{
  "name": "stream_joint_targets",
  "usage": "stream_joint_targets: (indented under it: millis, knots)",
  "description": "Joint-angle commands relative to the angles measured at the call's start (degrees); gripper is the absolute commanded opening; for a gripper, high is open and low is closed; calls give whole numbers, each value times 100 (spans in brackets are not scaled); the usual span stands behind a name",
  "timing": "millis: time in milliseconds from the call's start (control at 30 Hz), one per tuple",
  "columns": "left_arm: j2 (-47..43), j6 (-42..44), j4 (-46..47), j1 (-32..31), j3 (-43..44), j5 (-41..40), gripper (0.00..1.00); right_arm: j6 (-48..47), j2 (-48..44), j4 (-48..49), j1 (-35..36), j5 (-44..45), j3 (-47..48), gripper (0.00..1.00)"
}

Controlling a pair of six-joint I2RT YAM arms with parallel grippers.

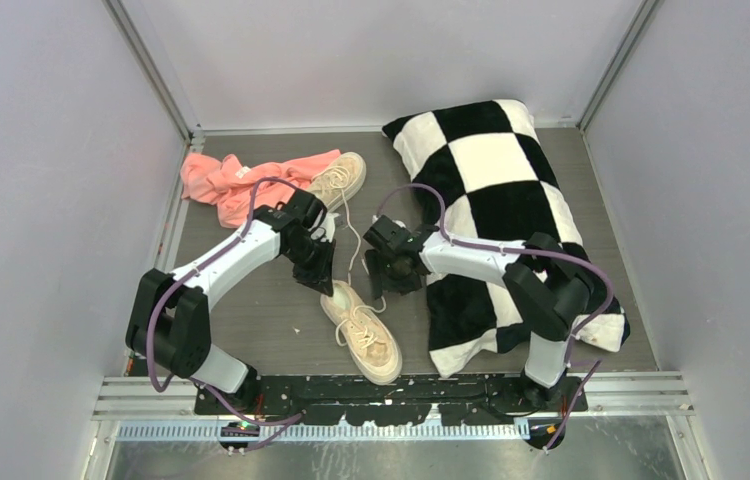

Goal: Tie the shoes
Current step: Place the shoe at the center of the board, then pick up the shoelace at the center of the board.

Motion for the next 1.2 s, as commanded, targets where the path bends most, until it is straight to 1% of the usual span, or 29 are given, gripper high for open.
stream_joint_targets:
  millis: [0,67,233,300,400,467,500,600,733,867,967,1133,1167]
  knots:
    - [-16,56,45,2,169,417,1,-744,388,148,11,677,588,60]
    - [-47,44,68,-3,170,433,1,-895,609,56,120,844,747,55]
    - [-33,35,25,-4,209,369,0,-1046,1100,-110,366,1187,916,54]
    - [-41,13,69,-1,195,376,0,-1048,1224,-130,437,1320,948,48]
    - [-3,-31,112,0,225,427,1,-1006,1296,-122,472,1507,997,25]
    - [-10,-37,100,-1,262,471,1,-967,1288,-155,468,1713,1024,6]
    - [-21,-37,79,-2,287,473,0,-950,1250,-181,458,1812,1021,1]
    - [-66,-28,29,-4,395,513,1,-814,980,-172,345,1988,793,1]
    - [89,-48,-67,-189,746,477,1,-414,240,-58,119,2215,168,1]
    - [529,-243,305,-626,1132,888,1,131,-563,64,-120,2550,-538,1]
    - [1033,-281,461,-902,1533,839,0,465,-1047,109,-247,2725,-927,1]
    - [1781,-445,651,-929,2058,1034,1,724,-1458,221,-542,2666,-1315,1]
    - [1862,-457,600,-939,2164,1069,4,727,-1475,227,-630,2649,-1364,1]
